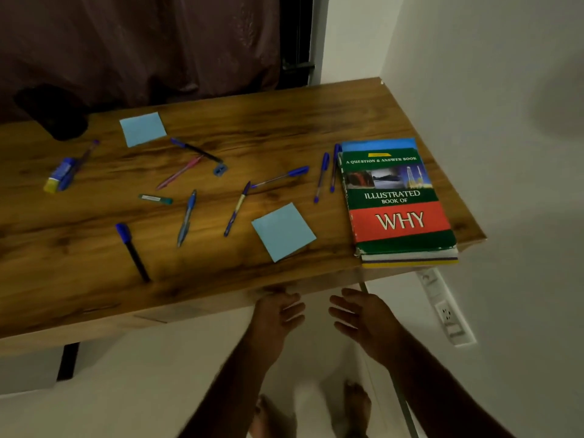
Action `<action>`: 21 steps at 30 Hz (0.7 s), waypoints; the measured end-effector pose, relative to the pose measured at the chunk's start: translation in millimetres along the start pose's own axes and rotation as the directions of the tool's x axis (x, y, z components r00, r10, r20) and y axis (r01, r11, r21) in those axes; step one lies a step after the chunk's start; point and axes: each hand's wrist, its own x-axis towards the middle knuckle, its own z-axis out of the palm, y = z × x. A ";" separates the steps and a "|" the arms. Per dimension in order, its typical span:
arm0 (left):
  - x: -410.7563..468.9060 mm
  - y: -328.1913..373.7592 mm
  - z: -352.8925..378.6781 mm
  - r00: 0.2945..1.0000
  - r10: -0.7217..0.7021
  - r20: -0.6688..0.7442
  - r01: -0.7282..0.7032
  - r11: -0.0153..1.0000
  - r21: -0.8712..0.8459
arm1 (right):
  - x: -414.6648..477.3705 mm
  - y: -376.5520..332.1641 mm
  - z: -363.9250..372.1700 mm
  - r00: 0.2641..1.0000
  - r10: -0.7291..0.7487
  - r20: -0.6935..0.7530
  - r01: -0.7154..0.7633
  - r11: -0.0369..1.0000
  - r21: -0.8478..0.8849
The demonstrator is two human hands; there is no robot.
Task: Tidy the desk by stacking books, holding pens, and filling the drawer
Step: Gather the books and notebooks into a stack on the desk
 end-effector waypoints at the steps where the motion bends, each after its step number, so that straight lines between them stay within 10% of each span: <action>1: 9.2 -2.3 -4.5 1.000 0.009 -0.012 -0.010 0.998 -0.067 | 11.5 -0.4 -4.2 1.000 0.009 -0.007 -0.008 0.999 0.052; 21: 76.5 -27.4 -35.3 0.991 0.092 -0.095 -0.117 0.945 -0.305 | 101.1 2.0 -27.1 1.000 -0.008 -0.003 0.008 0.955 0.296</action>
